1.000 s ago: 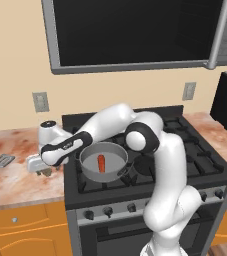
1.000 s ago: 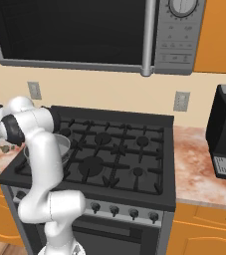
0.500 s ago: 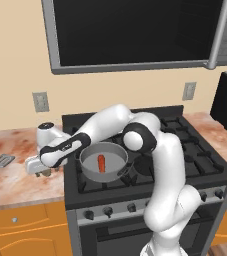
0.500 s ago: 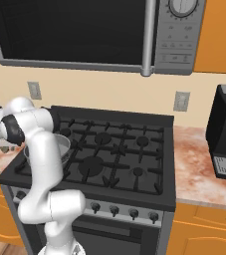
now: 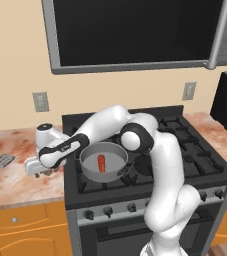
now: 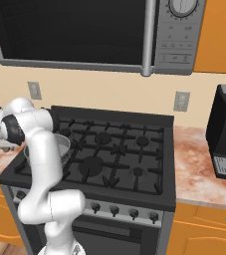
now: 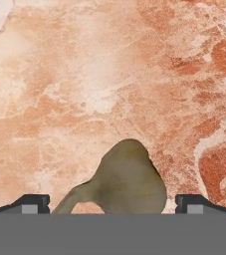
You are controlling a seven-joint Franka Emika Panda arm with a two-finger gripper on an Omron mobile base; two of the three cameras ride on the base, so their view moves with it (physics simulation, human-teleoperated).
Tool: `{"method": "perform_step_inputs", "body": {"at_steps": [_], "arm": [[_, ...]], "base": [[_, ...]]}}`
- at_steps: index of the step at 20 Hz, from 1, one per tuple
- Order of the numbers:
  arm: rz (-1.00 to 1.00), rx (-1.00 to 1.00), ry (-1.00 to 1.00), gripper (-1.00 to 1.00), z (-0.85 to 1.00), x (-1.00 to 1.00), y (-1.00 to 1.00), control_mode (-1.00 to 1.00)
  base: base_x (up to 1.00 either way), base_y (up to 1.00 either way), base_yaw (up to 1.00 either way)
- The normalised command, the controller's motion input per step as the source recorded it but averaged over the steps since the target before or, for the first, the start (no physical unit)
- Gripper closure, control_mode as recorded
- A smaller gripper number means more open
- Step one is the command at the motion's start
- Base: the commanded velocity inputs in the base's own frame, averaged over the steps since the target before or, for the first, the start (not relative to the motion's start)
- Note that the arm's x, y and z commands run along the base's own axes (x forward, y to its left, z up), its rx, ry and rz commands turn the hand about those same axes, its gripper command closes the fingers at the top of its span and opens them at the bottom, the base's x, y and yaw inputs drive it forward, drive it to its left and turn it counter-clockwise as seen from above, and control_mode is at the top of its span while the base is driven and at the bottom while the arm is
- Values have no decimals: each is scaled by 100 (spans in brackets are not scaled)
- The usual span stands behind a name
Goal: Put the carrot and garlic in the pot. Retrieve the spatula and lightly stir the vegetables in the pot.
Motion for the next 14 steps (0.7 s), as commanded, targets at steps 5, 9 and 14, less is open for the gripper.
{"method": "perform_step_inputs", "body": {"at_steps": [5, 9, 14], "arm": [[4, 0, 0, -100, 0, 11, 0, -100], [9, 0, 0, -100, -1, 7, -1, -100], [10, 0, 0, -100, -9, 0, 0, -100]], "base": [[0, 0, 0], [0, 0, 0], [0, 0, 0]]}}
